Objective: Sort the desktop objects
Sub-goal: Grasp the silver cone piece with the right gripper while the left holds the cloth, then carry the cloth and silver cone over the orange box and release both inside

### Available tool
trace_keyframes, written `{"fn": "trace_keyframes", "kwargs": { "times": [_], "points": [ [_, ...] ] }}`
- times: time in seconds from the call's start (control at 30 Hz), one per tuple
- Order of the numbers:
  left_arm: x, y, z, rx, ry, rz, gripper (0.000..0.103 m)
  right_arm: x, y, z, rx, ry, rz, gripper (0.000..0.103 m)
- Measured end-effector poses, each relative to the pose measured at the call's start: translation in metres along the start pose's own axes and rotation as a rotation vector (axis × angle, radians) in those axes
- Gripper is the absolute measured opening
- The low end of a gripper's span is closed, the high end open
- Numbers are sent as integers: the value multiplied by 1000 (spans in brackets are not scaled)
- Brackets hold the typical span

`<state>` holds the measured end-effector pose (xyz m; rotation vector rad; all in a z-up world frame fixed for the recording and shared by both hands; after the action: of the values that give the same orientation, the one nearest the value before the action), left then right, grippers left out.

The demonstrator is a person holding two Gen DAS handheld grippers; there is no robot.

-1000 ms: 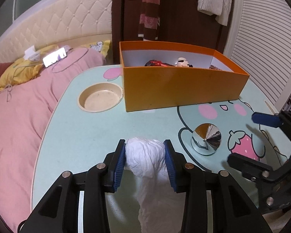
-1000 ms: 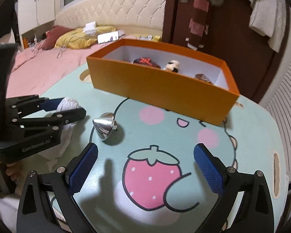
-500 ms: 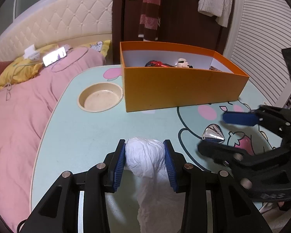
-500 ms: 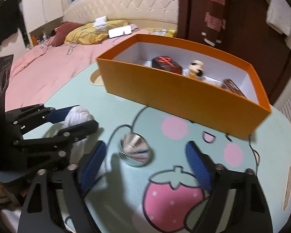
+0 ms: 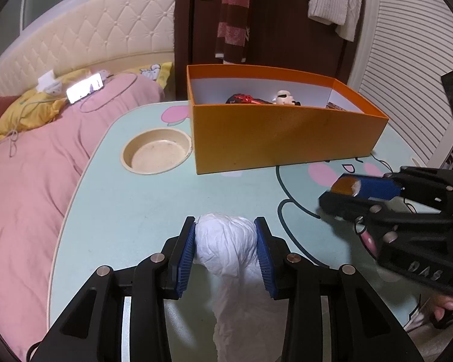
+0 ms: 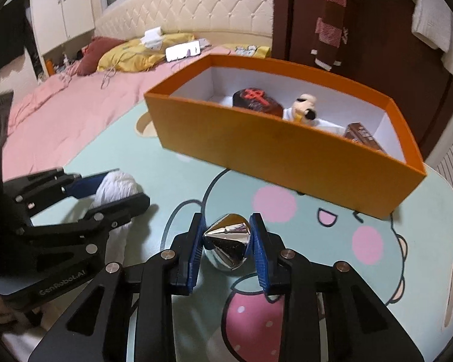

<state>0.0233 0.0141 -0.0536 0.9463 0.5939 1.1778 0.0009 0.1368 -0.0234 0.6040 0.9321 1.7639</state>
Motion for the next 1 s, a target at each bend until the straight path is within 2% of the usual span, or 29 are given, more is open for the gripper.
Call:
{"fn": "trace_keyframes", "kwargs": {
  "times": [0.3, 0.47, 0.7, 1.0],
  "points": [
    [4, 1, 0, -16, 11, -35, 34, 8, 6, 18, 42, -3, -38, 32],
    [2, 11, 5, -7, 4, -10, 34, 20, 8, 25, 50, -22, -74, 32],
    [9, 49, 15, 53, -28, -23, 34, 38, 17, 31, 71, -41, -124, 32],
    [36, 108, 4, 150, -98, -68, 34, 53, 40, 27, 91, -40, -158, 32]
  ]
}}
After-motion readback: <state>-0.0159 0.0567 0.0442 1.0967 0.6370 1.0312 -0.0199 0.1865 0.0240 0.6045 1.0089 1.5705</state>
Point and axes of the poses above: each gripper's, at about its wrist camera, not at the fingertips, and z roughly against the way its jaws point, x to its right, y to its top, the point moved 7 cm from there along -z, roughly the way its jaws point, and after that the axes turned 14 degrees about x, right-handed, at the moved point
